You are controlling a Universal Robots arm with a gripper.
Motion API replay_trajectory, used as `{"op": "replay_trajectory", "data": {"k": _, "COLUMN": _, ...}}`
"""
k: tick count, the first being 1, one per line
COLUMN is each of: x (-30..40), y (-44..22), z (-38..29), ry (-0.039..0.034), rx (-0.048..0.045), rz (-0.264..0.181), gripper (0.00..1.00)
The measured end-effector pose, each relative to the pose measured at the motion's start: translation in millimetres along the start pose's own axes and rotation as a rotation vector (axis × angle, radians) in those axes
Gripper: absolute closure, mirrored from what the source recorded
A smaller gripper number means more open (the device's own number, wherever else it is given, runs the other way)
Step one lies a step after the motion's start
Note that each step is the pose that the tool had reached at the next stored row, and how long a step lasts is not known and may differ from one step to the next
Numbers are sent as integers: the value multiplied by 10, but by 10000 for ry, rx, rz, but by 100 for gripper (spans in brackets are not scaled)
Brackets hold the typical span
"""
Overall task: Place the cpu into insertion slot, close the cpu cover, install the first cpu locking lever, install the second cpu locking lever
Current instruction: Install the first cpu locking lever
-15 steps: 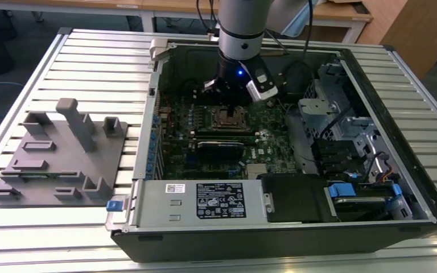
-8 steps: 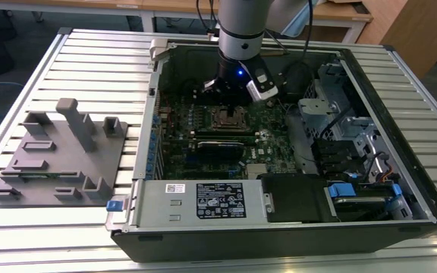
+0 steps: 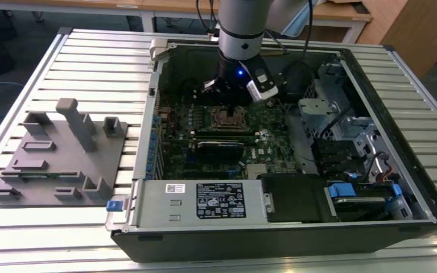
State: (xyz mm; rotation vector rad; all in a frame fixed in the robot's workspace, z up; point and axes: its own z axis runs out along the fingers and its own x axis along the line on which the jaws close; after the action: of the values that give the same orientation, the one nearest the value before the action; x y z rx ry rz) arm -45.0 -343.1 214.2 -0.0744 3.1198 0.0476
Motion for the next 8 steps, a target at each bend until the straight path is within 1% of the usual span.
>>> {"op": "replay_trajectory", "data": {"k": 8, "x": 0, "y": 0, "z": 0, "ry": 2, "rx": -1, "rz": -56, "gripper": 90}}
